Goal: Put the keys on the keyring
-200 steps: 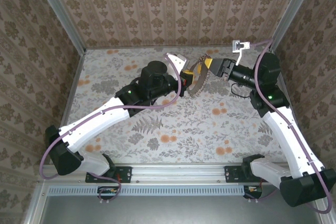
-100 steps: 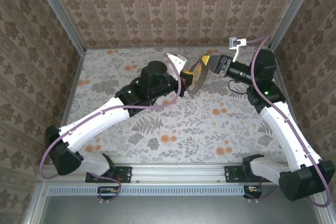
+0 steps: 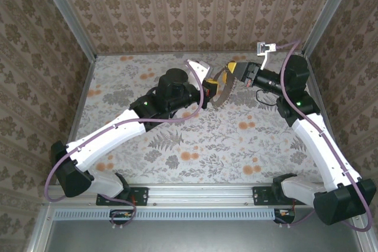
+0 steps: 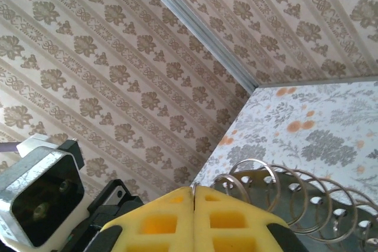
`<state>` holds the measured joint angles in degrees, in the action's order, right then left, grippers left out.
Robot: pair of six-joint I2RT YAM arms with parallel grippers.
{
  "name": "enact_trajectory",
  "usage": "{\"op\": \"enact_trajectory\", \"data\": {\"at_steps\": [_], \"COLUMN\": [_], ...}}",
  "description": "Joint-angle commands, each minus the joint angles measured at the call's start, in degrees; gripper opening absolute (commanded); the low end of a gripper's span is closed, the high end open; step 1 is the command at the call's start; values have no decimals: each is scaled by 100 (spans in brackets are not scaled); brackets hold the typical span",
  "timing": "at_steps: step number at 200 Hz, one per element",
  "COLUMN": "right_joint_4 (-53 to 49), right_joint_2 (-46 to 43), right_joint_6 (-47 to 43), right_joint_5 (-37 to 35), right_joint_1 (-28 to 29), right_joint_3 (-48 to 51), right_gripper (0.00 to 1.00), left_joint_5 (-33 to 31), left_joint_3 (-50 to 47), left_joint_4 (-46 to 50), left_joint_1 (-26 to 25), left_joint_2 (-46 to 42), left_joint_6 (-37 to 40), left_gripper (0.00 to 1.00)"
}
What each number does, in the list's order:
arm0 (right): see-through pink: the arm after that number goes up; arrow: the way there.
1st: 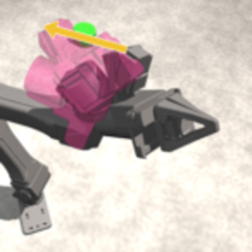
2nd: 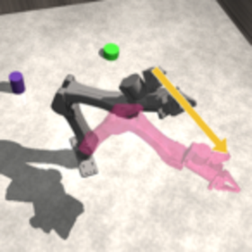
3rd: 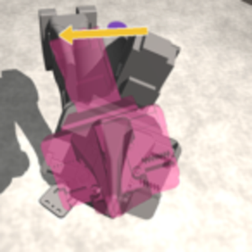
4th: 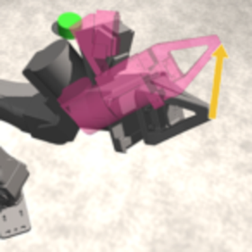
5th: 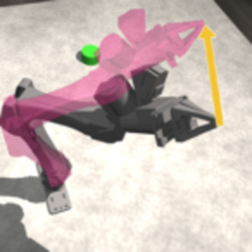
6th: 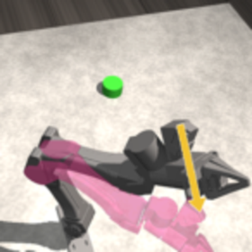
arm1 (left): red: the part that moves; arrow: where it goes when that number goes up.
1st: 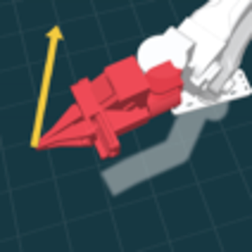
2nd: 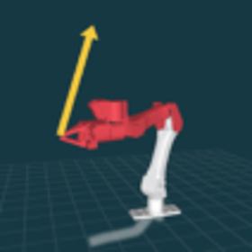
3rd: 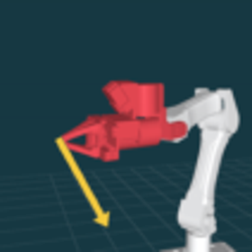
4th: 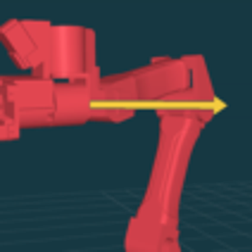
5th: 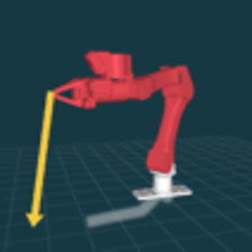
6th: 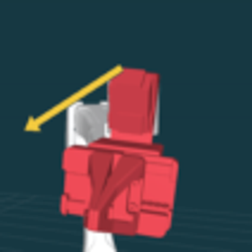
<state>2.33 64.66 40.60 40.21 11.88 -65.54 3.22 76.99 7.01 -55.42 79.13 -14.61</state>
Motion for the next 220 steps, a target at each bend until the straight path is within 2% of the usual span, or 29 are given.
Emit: {"op": "enact_trajectory", "data": {"at_steps": [1, 40, 67, 94, 128, 145, 163, 181, 220], "right_joint_4": [-48, -163, -786, -1636, -2147, -2302, -2460, -2514, -2574], "right_joint_2": [42, 100, 158, 257, 439, 515, 614, 719, 950], "right_joint_6": [-103, -300, -1053, -2145, -3080, -3406, -3699, -3799, -3806], "right_joint_5": [-61, 6, 106, 103, 485, 735, 1081, 1352, 1896], "right_joint_1": [31, 29, 29, 26, 18, 19, 17, 2, 7], "right_joint_3": [-157, -266, -626, -1076, -1416, -1556, -1737, -1873, -2056], "right_gripper": [1, 0, 0, 0, 0, 0, 0, 0, 0], "left_joint_5": [117, 145, 106, 333, 856, 1312, 2081, 2986, 4138], "left_joint_3": [211, 211, 351, 451, 706, 854, 922, 947, 1320], "left_joint_4": [-393, -419, -143, 209, 844, 1122, 1220, 1208, 1701], "left_joint_1": [20, 18, 56, 254, 663, 934, 1268, 1565, 1820], "left_joint_2": [-135, -113, -109, -193, -269, -268, -275, -272, -31], "left_joint_6": [-76, -57, 77, 273, 671, 963, 1295, 1646, 2365], "left_gripper": [0, 0, 0, 29, 47, 52, 55, 56, 52]}}
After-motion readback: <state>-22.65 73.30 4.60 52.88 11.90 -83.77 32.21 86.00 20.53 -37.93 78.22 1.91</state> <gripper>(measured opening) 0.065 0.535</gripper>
